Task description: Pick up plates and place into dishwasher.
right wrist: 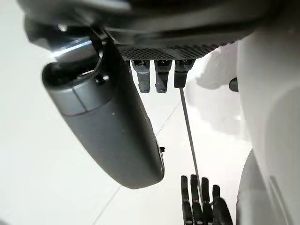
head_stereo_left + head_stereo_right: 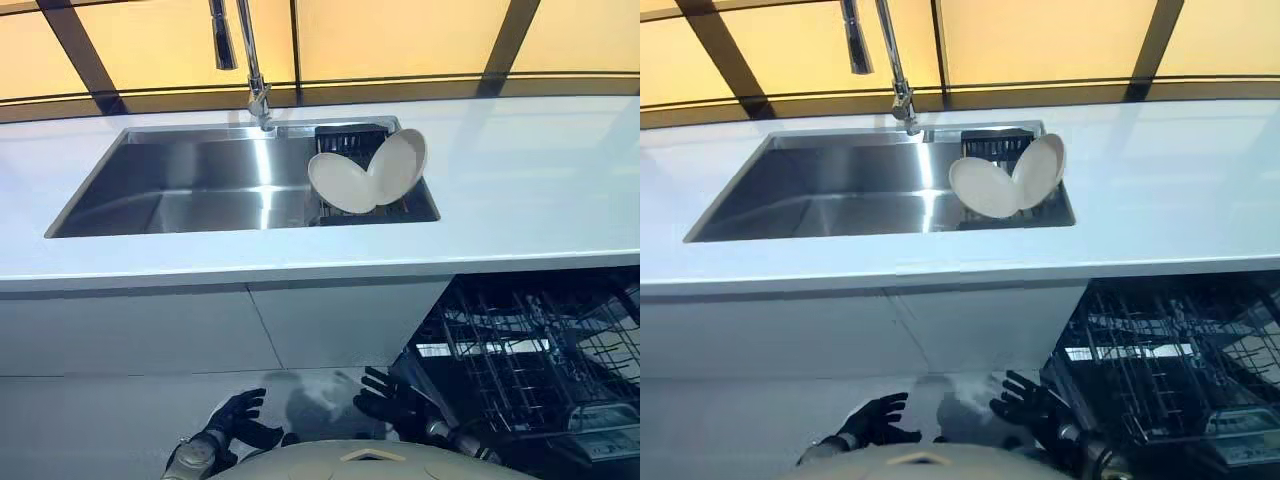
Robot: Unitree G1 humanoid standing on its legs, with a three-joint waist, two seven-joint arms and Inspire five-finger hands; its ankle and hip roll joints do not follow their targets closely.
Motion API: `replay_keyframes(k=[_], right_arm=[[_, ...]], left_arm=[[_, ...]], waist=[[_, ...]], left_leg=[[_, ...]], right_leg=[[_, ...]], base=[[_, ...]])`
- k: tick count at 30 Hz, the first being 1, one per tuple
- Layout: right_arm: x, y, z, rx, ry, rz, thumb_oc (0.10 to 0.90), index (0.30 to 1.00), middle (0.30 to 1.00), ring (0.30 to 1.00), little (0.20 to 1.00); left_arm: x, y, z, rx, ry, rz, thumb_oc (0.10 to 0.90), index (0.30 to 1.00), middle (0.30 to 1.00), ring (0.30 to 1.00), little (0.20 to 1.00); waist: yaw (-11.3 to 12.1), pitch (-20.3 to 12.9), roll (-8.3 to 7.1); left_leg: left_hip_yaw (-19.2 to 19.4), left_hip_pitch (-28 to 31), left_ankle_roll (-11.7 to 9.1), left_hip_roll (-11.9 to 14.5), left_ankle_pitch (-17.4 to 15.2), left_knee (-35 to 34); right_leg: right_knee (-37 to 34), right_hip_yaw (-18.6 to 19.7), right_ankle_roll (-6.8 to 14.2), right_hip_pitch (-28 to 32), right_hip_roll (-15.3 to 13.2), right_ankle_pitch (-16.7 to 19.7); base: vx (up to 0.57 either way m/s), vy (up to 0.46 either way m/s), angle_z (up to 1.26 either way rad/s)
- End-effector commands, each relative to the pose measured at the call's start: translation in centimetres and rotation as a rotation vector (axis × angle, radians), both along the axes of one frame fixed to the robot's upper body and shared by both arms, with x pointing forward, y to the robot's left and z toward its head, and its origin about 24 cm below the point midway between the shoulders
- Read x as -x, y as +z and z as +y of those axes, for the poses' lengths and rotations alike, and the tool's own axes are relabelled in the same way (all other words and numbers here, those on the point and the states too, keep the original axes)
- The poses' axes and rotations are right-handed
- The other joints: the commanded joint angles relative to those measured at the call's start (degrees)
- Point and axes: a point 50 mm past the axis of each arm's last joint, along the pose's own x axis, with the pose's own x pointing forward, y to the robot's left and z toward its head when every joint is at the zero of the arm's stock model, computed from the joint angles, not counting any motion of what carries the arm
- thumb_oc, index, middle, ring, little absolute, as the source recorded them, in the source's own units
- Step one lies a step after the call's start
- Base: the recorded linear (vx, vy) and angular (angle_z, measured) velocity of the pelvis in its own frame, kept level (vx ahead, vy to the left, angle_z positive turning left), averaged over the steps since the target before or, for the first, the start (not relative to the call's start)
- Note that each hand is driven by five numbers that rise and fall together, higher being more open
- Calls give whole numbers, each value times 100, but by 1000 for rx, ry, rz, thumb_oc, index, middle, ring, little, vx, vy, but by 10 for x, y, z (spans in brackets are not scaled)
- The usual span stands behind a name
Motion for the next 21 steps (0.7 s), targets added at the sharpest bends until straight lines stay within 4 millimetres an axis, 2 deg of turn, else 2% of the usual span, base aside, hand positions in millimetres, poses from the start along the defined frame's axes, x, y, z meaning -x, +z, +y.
replay_keyframes(k=[1,15,21], right_arm=[[-25,8,8,-12,56,-88,800,900,900,900,900],[-23,6,9,-16,84,-73,800,900,900,900,900],[-23,7,9,-10,93,-74,800,900,900,900,900]], left_arm=[[-26,5,-12,29,-12,-79,800,900,900,900,900],[-20,2,-12,51,-12,-11,800,900,900,900,900],[-24,3,-13,1,-117,-35,800,900,900,900,900]], waist=[[-70,170,89],[-49,159,78],[-62,149,73]], left_leg=[[38,195,171,-298,-768,50],[32,190,170,-294,-769,60],[41,182,169,-291,-765,61]], right_leg=[[470,-87,367,-40,58,-685],[471,-92,366,-35,54,-685],[471,-72,368,-44,61,-680]], base=[[-148,-187,2],[0,0,0],[0,0,0]])
